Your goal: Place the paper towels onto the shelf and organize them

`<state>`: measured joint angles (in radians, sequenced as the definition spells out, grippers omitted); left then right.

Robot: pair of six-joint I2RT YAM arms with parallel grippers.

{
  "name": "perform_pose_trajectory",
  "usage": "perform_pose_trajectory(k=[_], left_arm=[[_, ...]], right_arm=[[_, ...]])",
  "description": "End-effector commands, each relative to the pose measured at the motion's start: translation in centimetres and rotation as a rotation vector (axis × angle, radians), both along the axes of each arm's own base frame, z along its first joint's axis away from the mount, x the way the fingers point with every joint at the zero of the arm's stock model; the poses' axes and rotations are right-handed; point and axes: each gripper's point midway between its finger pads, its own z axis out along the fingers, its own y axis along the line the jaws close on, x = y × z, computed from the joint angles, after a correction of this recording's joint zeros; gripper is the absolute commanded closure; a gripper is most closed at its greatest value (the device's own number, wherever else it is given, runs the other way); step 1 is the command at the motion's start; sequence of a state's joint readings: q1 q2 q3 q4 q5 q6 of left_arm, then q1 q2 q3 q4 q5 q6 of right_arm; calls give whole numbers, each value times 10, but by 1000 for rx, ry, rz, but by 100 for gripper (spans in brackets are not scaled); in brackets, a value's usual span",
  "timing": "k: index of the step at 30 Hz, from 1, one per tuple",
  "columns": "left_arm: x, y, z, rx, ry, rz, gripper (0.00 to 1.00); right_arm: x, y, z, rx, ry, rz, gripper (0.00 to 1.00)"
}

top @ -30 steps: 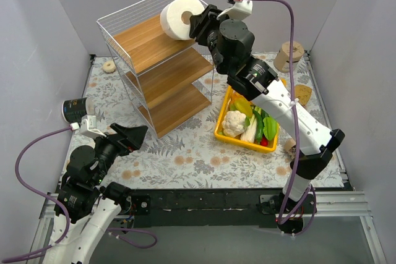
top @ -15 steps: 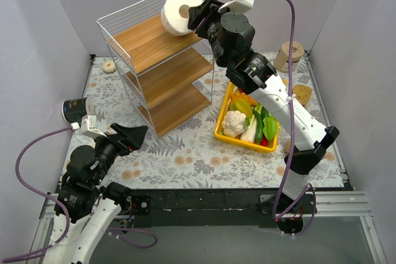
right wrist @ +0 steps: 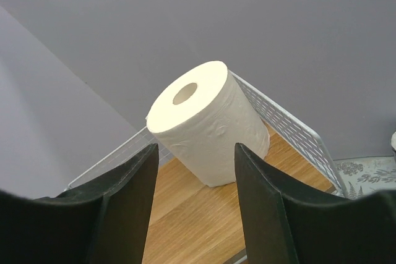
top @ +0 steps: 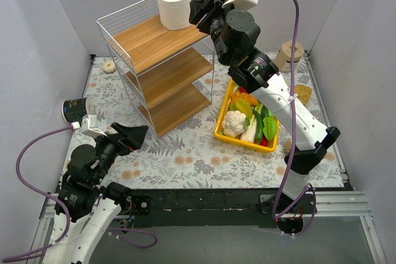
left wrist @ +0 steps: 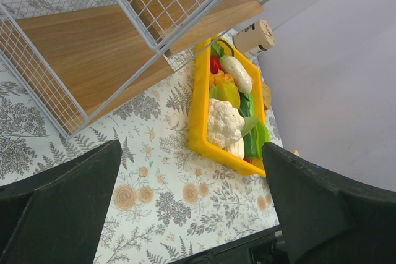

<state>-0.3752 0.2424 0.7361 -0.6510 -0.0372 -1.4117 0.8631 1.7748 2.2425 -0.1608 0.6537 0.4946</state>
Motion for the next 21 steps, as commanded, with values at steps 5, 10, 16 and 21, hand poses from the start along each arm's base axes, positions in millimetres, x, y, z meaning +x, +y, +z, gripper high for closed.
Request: perform_pose_trajectory(k=[5,10,16,21], left_arm=[[4,6,6,-2,9,43,2],[5,32,15,-34,32,196,2],[5,59,9,-99,148,386,2],[-5,83,-12,-47,365,559,2]], right_arm=[[-35,-32,31,18,-61,42,41],[-78,-57,8,-90,-38,136,40],[-130,-88,-95,-230,115,258,39],[-159,-130,-152,-332,219,227,38]])
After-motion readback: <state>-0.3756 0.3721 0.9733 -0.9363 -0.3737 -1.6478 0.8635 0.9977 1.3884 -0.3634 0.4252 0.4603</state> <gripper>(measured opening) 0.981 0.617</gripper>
